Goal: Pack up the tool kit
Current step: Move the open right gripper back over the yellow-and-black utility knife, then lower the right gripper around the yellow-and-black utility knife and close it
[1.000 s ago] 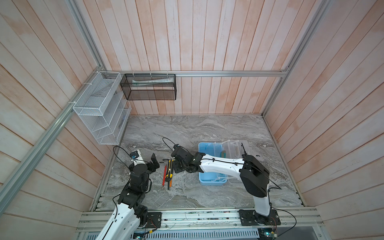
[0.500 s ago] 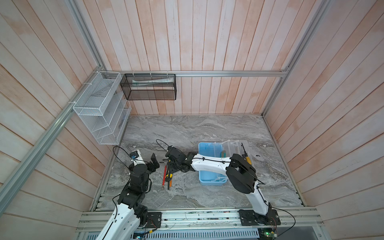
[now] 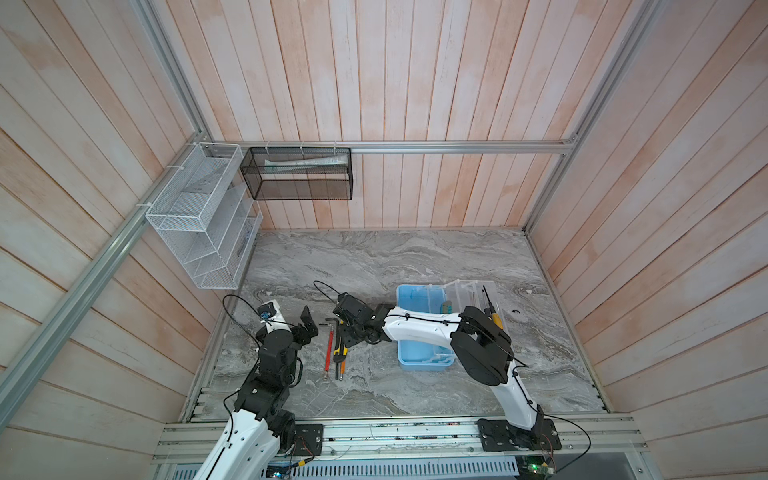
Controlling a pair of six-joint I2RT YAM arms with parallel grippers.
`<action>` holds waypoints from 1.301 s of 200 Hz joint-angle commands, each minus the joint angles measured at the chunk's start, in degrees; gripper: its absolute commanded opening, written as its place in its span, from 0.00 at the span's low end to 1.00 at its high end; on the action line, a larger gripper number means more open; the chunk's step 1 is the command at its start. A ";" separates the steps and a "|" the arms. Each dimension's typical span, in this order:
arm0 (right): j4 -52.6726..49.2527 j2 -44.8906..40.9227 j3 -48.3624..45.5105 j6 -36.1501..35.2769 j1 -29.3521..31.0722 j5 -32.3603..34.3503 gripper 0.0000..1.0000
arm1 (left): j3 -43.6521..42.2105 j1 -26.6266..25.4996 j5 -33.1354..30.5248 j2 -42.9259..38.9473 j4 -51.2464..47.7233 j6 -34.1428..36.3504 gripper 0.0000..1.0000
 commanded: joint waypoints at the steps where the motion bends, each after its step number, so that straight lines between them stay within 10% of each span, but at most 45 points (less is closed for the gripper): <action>1: -2.93 -3.15 -4.24 -1.41 -1.57 3.24 0.45 | -1.00 0.27 -0.69 -0.44 -0.79 -0.30 1.00; 82: -2.19 -11.59 -10.79 -3.08 -2.88 3.98 0.45 | -0.71 0.27 -0.23 0.86 -0.29 0.04 1.00; 260: -13.59 0.09 1.63 8.43 -0.75 0.16 0.56 | -0.30 0.27 0.54 2.52 0.26 0.46 1.00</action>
